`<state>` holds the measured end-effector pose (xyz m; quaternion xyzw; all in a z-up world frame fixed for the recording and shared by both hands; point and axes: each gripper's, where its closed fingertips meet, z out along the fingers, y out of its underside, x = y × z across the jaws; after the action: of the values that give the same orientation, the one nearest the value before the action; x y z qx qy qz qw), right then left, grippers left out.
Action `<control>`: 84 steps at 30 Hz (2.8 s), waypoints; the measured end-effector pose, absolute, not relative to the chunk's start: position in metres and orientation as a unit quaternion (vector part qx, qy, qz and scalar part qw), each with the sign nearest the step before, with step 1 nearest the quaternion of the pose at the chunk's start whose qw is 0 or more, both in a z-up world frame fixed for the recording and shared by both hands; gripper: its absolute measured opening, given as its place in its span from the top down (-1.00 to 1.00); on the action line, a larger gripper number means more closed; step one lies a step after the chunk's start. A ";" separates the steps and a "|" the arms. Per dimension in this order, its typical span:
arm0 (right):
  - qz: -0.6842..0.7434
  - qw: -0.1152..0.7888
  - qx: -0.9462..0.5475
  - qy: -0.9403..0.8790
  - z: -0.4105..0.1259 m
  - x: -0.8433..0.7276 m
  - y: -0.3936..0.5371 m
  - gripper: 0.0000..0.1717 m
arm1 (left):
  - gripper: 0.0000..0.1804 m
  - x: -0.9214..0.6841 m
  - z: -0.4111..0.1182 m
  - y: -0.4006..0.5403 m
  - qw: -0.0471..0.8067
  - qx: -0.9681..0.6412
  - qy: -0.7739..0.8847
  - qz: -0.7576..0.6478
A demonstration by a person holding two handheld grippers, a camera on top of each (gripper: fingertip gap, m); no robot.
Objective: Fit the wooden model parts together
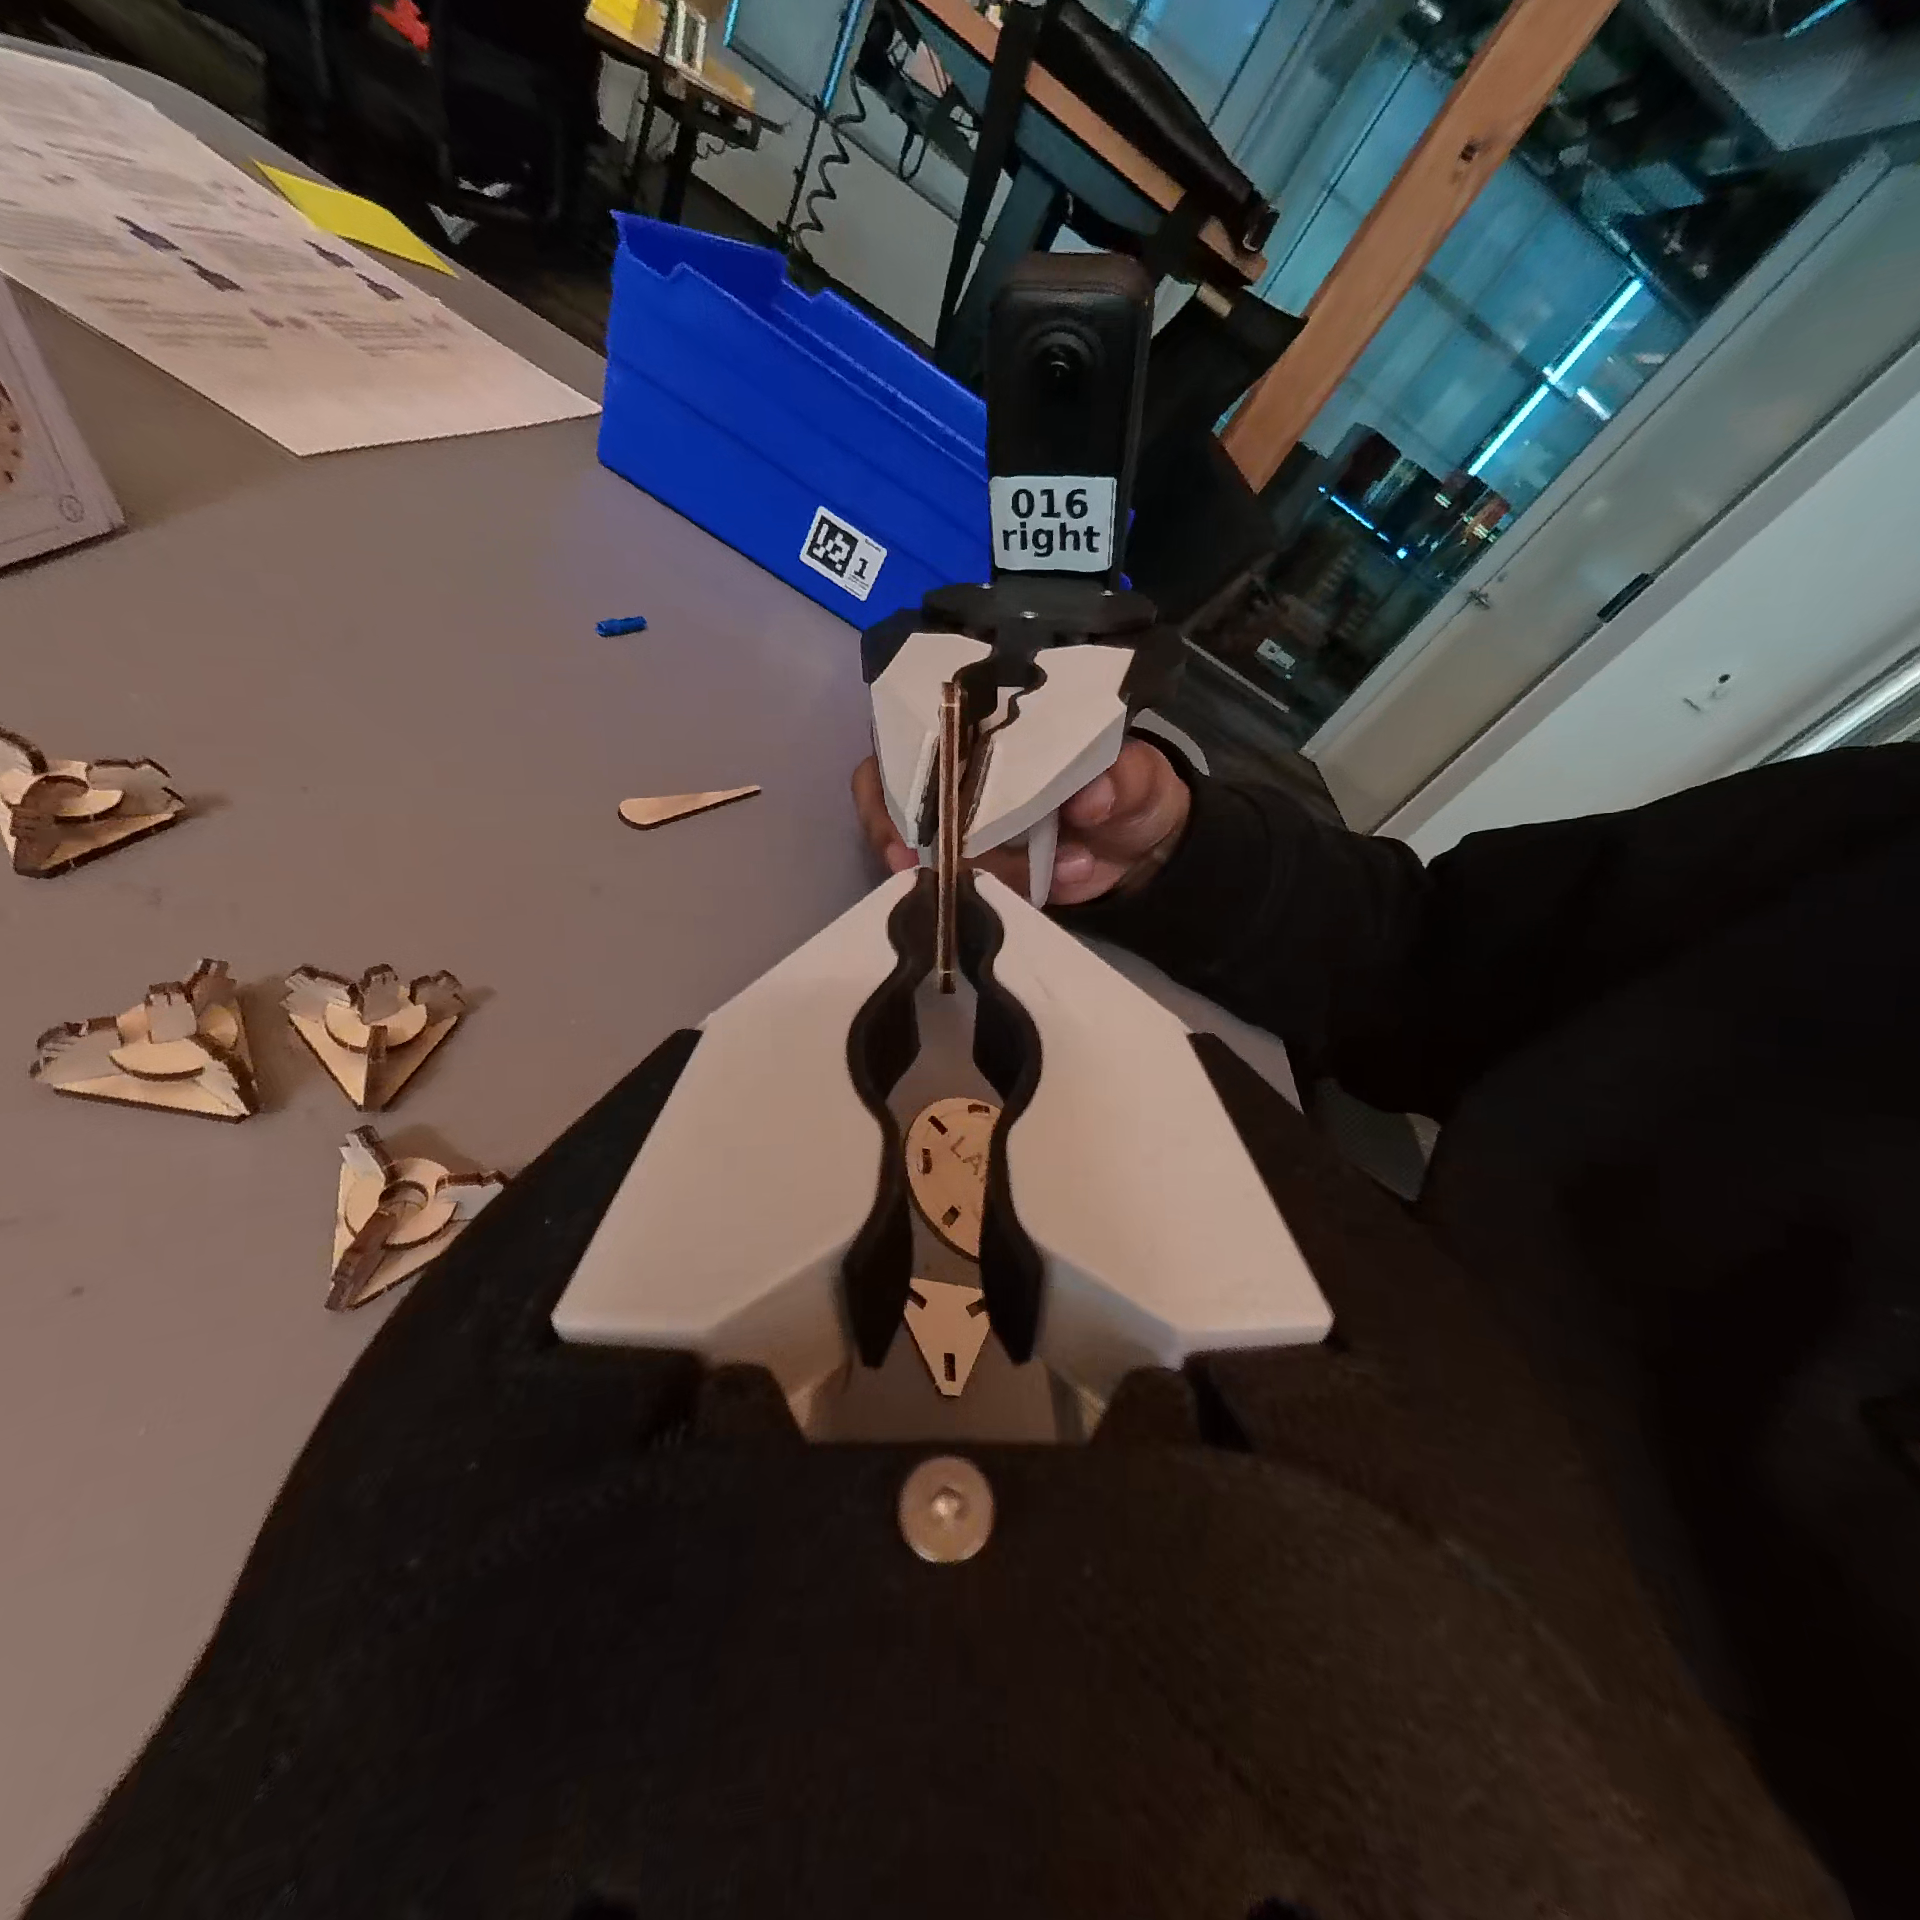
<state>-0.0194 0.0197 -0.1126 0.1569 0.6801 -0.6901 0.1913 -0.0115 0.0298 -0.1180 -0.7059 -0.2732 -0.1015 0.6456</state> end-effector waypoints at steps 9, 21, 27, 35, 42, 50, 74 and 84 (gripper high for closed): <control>-0.683 0.192 0.159 0.686 -0.113 -0.020 0.020 0.97 | 0.99 -0.013 -0.118 0.030 0.633 -0.726 -0.265 -0.038; -0.675 0.180 0.178 0.693 -0.116 -0.022 0.019 0.96 | 0.98 -0.014 -0.122 0.029 0.599 -0.755 -0.260 0.055; -0.671 0.173 0.181 0.698 -0.117 -0.023 0.019 0.96 | 0.98 -0.014 -0.125 0.029 0.594 -0.758 -0.263 0.057; -0.663 0.170 0.188 0.704 -0.121 -0.024 0.019 0.97 | 0.97 -0.015 -0.129 0.029 0.584 -0.766 -0.261 0.067; -0.696 0.125 0.165 0.688 -0.112 -0.027 0.017 0.95 | 0.97 -0.018 -0.120 0.026 0.610 -0.743 -0.272 0.044; -0.710 0.090 0.161 0.680 -0.104 -0.030 0.017 0.79 | 0.97 -0.021 -0.110 0.018 0.658 -0.689 -0.300 -0.044; -0.725 0.156 0.180 0.646 -0.100 -0.025 0.015 0.97 | 0.97 -0.016 -0.109 0.025 0.665 -0.688 -0.288 -0.040; -0.713 0.162 0.200 0.652 -0.105 -0.028 0.016 0.96 | 0.97 -0.018 -0.113 0.026 0.609 -0.739 -0.264 0.115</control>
<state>-0.0279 0.0158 -0.1045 0.1999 0.6518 -0.7135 0.1616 -0.0180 0.0258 -0.1135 -0.7392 -0.2643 0.1152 0.6086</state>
